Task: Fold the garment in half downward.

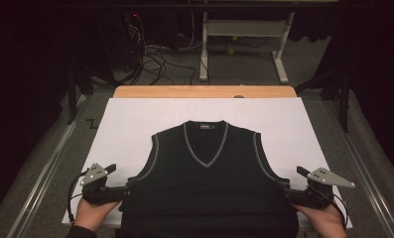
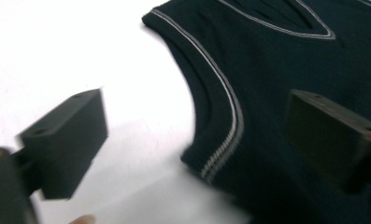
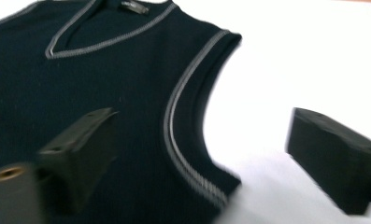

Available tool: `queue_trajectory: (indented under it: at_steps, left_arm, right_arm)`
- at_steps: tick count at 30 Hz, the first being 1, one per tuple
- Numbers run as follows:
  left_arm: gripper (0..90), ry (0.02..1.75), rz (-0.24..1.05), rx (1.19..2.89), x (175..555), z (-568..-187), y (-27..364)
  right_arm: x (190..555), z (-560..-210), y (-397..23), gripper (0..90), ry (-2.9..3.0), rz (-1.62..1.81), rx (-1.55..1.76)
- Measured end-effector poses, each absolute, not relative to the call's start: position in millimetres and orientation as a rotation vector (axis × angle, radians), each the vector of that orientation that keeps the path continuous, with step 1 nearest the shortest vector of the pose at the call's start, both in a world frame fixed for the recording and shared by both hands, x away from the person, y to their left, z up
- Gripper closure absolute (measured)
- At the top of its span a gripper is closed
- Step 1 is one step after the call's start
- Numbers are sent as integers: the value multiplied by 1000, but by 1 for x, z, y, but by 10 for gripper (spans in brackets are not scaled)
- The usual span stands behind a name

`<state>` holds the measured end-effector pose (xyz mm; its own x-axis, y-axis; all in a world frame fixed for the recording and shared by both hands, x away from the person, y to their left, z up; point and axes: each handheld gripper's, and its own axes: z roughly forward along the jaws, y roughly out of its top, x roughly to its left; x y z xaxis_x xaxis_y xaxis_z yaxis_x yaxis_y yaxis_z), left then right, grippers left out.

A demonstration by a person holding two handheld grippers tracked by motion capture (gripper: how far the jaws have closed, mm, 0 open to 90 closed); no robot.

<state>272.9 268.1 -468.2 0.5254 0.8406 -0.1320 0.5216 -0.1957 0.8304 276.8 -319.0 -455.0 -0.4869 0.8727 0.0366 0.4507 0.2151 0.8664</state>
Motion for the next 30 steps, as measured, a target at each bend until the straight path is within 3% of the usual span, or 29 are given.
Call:
queue_trajectory:
  at_steps: [3, 18, 30]
  left_arm:
    - [0, 1118, 456, 1861, 282, -463, 266]
    - [0, 1129, 535, 1848, 341, -424, 246]
    - [0, 1160, 441, 1816, 395, -414, 230]
  right_arm:
    - [287, -452, -315, 4, 2019, 1208, 1226]
    - [328, -433, -297, 4, 1981, 1179, 1220]
    - [357, -424, -282, 4, 1974, 1153, 1208]
